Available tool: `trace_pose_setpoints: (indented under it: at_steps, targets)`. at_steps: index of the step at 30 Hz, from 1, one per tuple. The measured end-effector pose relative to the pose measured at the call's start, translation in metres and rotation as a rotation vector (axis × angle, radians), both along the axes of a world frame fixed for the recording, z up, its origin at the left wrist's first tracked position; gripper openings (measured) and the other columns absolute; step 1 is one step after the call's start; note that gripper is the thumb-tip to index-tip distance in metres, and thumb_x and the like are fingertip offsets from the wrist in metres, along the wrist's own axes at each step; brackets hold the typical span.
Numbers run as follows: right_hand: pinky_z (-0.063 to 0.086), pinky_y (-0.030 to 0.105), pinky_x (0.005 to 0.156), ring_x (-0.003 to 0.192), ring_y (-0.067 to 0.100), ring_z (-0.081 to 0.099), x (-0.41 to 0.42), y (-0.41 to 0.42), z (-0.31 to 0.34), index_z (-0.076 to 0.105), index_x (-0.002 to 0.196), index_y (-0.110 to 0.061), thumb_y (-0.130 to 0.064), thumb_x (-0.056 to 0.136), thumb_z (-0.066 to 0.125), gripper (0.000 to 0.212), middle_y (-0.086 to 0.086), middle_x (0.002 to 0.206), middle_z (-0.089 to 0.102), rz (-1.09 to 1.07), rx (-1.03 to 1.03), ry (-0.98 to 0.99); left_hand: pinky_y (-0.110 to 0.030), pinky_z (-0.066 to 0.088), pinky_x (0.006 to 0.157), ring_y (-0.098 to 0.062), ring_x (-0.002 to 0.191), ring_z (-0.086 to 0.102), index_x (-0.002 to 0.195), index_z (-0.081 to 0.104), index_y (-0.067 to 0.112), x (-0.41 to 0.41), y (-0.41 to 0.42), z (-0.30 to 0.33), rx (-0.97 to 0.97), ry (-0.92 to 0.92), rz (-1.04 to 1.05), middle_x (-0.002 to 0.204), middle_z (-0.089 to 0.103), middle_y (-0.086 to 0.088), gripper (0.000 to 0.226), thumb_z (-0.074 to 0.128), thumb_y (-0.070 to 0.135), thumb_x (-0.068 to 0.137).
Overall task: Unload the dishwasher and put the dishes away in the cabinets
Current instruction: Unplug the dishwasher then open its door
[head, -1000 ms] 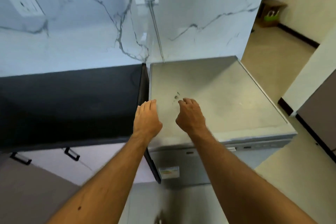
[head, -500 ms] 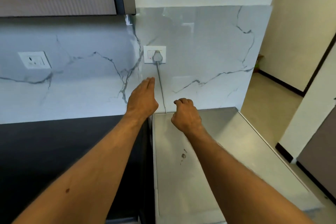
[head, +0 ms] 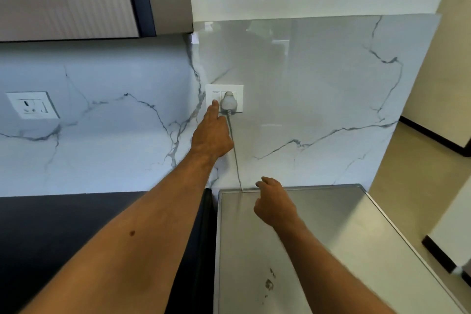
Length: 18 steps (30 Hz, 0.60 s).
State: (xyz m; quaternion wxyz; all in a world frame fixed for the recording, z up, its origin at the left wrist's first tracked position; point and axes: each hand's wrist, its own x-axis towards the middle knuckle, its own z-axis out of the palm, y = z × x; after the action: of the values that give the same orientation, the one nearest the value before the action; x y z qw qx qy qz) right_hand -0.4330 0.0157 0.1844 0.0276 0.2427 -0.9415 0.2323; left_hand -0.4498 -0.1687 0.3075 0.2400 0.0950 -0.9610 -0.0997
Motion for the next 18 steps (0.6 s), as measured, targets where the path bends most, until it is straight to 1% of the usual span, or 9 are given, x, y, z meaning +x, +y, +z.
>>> trace_pose_setpoints:
  at_steps: [3, 5, 7, 10, 12, 14, 16, 18]
  targets:
    - [0.039, 0.029, 0.103, 0.134, 0.021, 0.038, -0.023, -0.004, -0.012, 0.056, 0.130, -0.007, -0.003, 0.084, 0.050, 0.047, 0.007, 0.141, 0.048, 0.022, 0.020, -0.024, -0.034, 0.014, 0.122, -0.024, 0.152, -0.002, 0.149, 0.031, 0.002, -0.031, -0.007, -0.001, -0.036, -0.044, 0.001, 0.164, -0.004, -0.011, 0.066, 0.055, 0.015, 0.089]
    - [0.040, 0.028, 0.102, 0.133, 0.020, 0.038, -0.035, -0.006, -0.017, 0.057, 0.128, -0.007, -0.002, 0.083, 0.049, 0.046, 0.006, 0.139, 0.048, 0.027, 0.022, -0.028, -0.037, 0.005, 0.123, -0.028, 0.151, -0.007, 0.149, 0.030, -0.001, -0.045, -0.014, -0.001, -0.055, -0.064, 0.000, 0.163, -0.006, -0.015, 0.066, 0.053, 0.015, 0.090]
    - [0.038, 0.028, 0.102, 0.133, 0.021, 0.038, -0.046, -0.009, -0.021, 0.057, 0.127, -0.006, -0.002, 0.082, 0.048, 0.046, 0.005, 0.137, 0.049, 0.039, 0.017, -0.032, -0.039, 0.002, 0.123, -0.030, 0.151, -0.009, 0.146, 0.035, -0.002, -0.058, -0.020, -0.002, -0.051, -0.104, -0.007, 0.163, -0.008, -0.018, 0.063, 0.055, 0.018, 0.091]
    - [0.038, 0.029, 0.104, 0.133, 0.023, 0.040, -0.057, -0.017, -0.026, 0.056, 0.128, -0.005, -0.002, 0.081, 0.047, 0.047, 0.006, 0.135, 0.049, 0.063, 0.009, -0.051, -0.039, -0.001, 0.123, -0.029, 0.150, -0.013, 0.138, 0.047, -0.001, -0.073, -0.029, -0.010, -0.052, -0.146, -0.037, 0.162, -0.014, -0.017, 0.066, 0.067, 0.037, 0.088]
    - [0.036, 0.028, 0.105, 0.134, 0.023, 0.039, -0.061, -0.022, -0.029, 0.056, 0.128, -0.005, -0.002, 0.082, 0.047, 0.047, 0.007, 0.137, 0.049, 0.073, 0.005, -0.064, -0.039, -0.002, 0.122, -0.031, 0.149, -0.016, 0.134, 0.052, 0.001, -0.081, -0.033, -0.017, -0.078, -0.128, -0.036, 0.161, -0.017, -0.017, 0.067, 0.069, 0.044, 0.086]
    - [0.033, 0.028, 0.109, 0.139, 0.022, 0.033, -0.063, -0.025, -0.030, 0.054, 0.132, -0.006, -0.002, 0.085, 0.047, 0.048, 0.007, 0.142, 0.046, 0.088, 0.003, -0.076, -0.040, -0.002, 0.121, -0.032, 0.148, -0.018, 0.130, 0.056, 0.002, -0.087, -0.039, -0.021, -0.094, -0.108, -0.011, 0.160, -0.021, -0.018, 0.067, 0.070, 0.048, 0.084]
    - [0.027, 0.028, 0.113, 0.144, 0.022, 0.027, -0.065, -0.027, -0.031, 0.050, 0.137, -0.006, -0.001, 0.086, 0.046, 0.051, 0.007, 0.148, 0.042, 0.105, 0.004, -0.084, -0.041, -0.001, 0.122, -0.033, 0.148, -0.019, 0.129, 0.057, 0.001, -0.095, -0.044, -0.021, -0.094, -0.121, 0.011, 0.159, -0.023, -0.019, 0.071, 0.071, 0.052, 0.082]
    - [0.024, 0.027, 0.115, 0.146, 0.021, 0.024, -0.068, -0.027, -0.033, 0.048, 0.139, -0.007, -0.001, 0.087, 0.045, 0.053, 0.007, 0.150, 0.040, 0.110, 0.007, -0.081, -0.040, 0.001, 0.123, -0.031, 0.148, -0.019, 0.133, 0.054, -0.002, -0.103, -0.049, -0.021, -0.076, -0.131, 0.029, 0.159, -0.024, -0.017, 0.081, 0.070, 0.057, 0.080]
